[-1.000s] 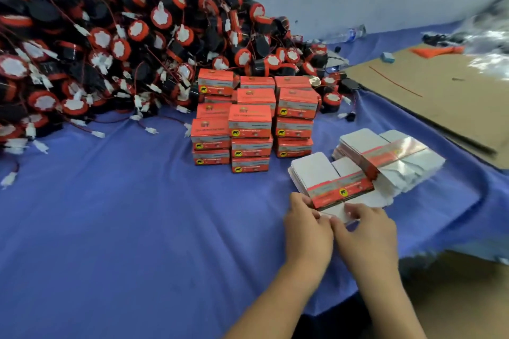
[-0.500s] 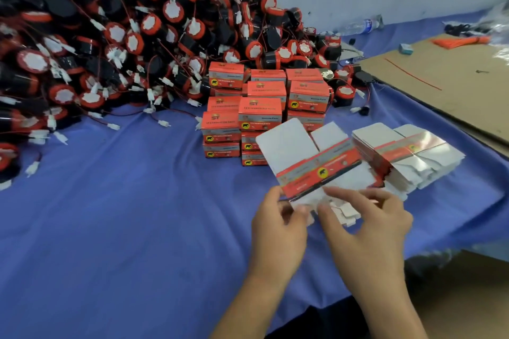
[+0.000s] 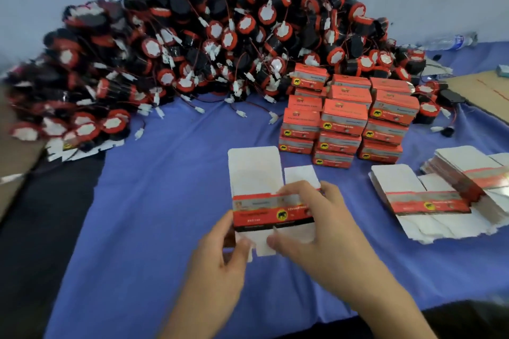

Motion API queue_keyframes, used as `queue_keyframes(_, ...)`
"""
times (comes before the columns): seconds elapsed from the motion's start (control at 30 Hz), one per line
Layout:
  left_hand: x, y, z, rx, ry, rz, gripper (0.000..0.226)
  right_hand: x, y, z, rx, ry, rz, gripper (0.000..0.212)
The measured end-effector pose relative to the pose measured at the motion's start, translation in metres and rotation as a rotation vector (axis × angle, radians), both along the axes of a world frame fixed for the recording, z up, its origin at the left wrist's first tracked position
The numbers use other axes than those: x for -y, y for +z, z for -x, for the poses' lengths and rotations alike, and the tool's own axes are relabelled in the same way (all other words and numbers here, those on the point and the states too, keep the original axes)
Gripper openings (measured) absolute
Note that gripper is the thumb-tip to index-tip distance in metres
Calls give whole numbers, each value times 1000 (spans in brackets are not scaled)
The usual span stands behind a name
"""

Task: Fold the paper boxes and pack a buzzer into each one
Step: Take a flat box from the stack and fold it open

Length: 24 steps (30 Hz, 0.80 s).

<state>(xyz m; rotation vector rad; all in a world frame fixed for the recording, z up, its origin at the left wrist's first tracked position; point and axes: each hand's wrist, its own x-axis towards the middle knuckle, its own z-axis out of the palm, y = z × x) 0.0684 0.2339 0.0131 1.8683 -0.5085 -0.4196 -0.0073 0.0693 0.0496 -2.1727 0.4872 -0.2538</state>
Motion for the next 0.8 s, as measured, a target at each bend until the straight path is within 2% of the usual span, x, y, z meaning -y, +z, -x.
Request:
queue_keyframes(0.13,-26,0,-5,120,15,-92,51,-36,2,-20,54,-3,-247,33)
queue_keyframes(0.27,-44,0,-5,171,-105,-92,62,-69,3,-33,102,4,-708,16)
queue_keyframes(0.33,-60,-5,-7,182,-106,-15,84,-72,8,-35,130,-75,-962,25)
queue_keyframes(0.43,-73,-3,-8,211,-79,111,109,-69,17,-36,141,-77,-1176,39)
queue_keyframes(0.5,-70,-1,-10,294,11,219,109,-72,19,-35,120,-29,-1264,36)
queue_keyframes(0.6,-68,2,-17,432,163,426,94,-79,17,-30,76,2,-1456,24)
queue_keyframes(0.63,-70,4,-18,454,174,486,90,-80,17,-29,52,-3,-1522,31)
queue_keyframes(0.7,-76,8,-20,480,161,520,81,-83,20,-27,-43,8,-1552,61)
queue_keyframes(0.77,-82,13,-19,484,122,473,78,-87,22,-27,-88,-1,-1413,80)
queue_keyframes(0.8,-85,15,-19,486,102,435,79,-87,23,-27,-61,-72,-1297,84)
